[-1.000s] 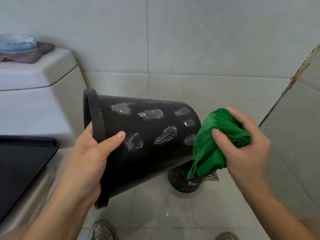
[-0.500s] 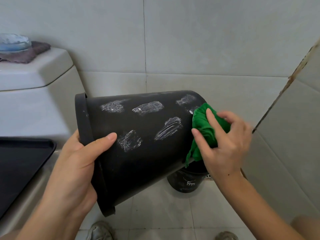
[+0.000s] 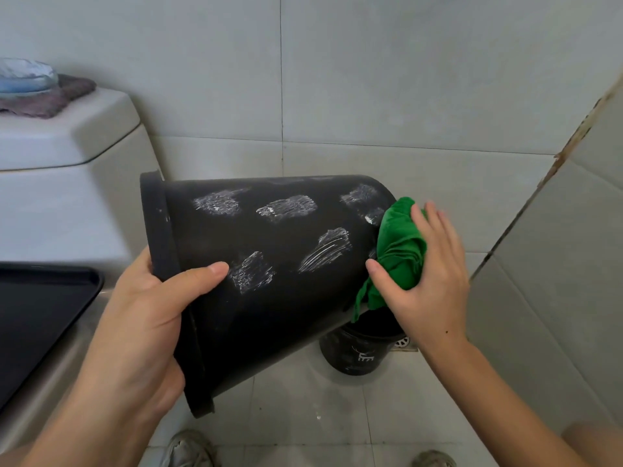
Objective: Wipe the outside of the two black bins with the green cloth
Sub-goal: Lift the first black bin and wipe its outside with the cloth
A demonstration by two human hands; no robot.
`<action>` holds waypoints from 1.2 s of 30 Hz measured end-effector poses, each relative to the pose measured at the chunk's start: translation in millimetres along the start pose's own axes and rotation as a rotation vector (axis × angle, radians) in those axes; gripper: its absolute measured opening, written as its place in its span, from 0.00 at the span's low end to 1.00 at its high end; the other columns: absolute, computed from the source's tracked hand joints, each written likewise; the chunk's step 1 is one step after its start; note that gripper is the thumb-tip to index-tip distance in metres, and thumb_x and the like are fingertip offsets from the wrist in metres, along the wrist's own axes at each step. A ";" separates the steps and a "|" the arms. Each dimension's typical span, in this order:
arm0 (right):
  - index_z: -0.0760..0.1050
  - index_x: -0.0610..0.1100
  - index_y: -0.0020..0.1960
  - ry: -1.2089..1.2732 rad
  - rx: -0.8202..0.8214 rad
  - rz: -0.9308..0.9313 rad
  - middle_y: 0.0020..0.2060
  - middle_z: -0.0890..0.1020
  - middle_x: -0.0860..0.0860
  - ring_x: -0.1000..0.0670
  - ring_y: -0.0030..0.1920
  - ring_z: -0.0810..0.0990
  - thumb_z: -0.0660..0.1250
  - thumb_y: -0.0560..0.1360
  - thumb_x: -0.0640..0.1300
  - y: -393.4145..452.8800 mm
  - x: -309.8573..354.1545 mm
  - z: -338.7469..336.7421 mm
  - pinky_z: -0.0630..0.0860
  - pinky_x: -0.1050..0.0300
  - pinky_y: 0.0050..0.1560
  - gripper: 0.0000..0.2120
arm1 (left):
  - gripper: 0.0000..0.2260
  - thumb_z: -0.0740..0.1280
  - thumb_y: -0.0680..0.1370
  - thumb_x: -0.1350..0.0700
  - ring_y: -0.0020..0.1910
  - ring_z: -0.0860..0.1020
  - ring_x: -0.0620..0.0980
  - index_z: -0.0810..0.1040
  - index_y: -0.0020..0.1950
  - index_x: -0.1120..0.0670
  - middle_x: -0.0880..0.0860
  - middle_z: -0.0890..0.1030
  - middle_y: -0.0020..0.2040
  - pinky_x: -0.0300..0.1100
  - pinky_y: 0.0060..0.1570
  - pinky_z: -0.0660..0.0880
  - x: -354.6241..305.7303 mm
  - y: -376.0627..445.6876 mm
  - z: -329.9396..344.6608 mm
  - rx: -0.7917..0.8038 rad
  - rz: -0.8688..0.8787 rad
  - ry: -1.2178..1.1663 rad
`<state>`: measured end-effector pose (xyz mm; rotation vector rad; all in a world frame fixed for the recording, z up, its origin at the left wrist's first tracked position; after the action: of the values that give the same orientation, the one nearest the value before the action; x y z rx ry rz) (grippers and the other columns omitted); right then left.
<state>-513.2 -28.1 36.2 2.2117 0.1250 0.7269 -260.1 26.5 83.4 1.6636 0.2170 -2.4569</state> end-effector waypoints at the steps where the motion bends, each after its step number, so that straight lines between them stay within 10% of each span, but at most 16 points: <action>1: 0.68 0.42 0.72 0.010 -0.042 -0.043 0.72 0.70 0.45 0.45 0.73 0.66 0.66 0.71 0.58 -0.8 2.3 -1.1 0.59 0.60 0.73 0.34 | 0.17 0.66 0.64 0.63 0.40 0.85 0.53 0.80 0.52 0.56 0.55 0.86 0.44 0.44 0.38 0.82 -0.5 -0.2 0.4 -0.005 0.000 0.002; 8: 0.71 0.44 0.68 -0.011 -0.024 -0.475 0.68 0.74 0.42 0.40 0.67 0.74 0.63 0.74 0.46 -19.9 25.2 5.8 0.74 0.44 0.65 0.23 | 0.13 0.65 0.64 0.63 0.41 0.86 0.53 0.86 0.41 0.50 0.53 0.86 0.43 0.46 0.41 0.82 -6.7 0.7 -5.8 -0.021 0.022 0.010; 13: 0.76 0.41 0.65 0.081 -0.174 -0.240 0.63 0.78 0.43 0.40 0.59 0.79 0.66 0.69 0.41 1.8 10.1 -4.7 0.67 0.63 0.66 0.23 | 0.16 0.64 0.65 0.66 0.41 0.85 0.53 0.81 0.50 0.55 0.54 0.86 0.43 0.44 0.41 0.82 -5.0 -1.1 0.0 0.011 0.041 0.004; 19: 0.74 0.47 0.65 0.034 -0.087 -0.592 0.63 0.77 0.44 0.38 0.57 0.80 0.64 0.74 0.45 -22.3 48.2 1.8 0.76 0.50 0.60 0.19 | 0.20 0.64 0.63 0.67 0.44 0.85 0.56 0.80 0.53 0.57 0.57 0.86 0.46 0.47 0.46 0.82 -0.3 -0.3 4.1 0.040 0.034 0.012; 25: 0.75 0.44 0.65 0.110 -0.243 -0.044 0.63 0.78 0.44 0.40 0.60 0.78 0.64 0.69 0.42 17.0 0.5 -12.4 0.63 0.69 0.66 0.24 | 0.19 0.63 0.63 0.68 0.44 0.85 0.55 0.81 0.51 0.56 0.56 0.86 0.46 0.46 0.46 0.82 -3.6 -3.5 6.1 0.058 0.072 0.013; 30: 0.73 0.49 0.66 -0.014 -0.061 -0.419 0.63 0.78 0.44 0.40 0.57 0.79 0.66 0.68 0.42 -6.2 29.4 0.2 0.70 0.61 0.61 0.26 | 0.20 0.65 0.62 0.68 0.45 0.85 0.56 0.80 0.53 0.58 0.57 0.86 0.46 0.46 0.46 0.82 1.6 -1.8 7.7 0.071 0.063 0.024; 36: 0.78 0.43 0.64 0.030 -0.185 -0.093 0.61 0.79 0.43 0.39 0.57 0.79 0.64 0.69 0.43 14.8 4.2 -14.0 0.62 0.69 0.64 0.23 | 0.20 0.65 0.63 0.68 0.48 0.84 0.58 0.81 0.53 0.57 0.59 0.86 0.49 0.48 0.49 0.81 6.7 -3.1 8.0 0.115 0.099 0.056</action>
<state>-519.4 -27.7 56.2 2.0057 0.1679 0.6925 -270.4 27.5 80.2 1.7460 -0.0002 -2.3936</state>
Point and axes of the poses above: each hand's wrist, its own y-axis towards the middle knuckle, its own z-axis out of the palm, x = y × z, the point moved 4 cm from there along y, towards the middle knuckle
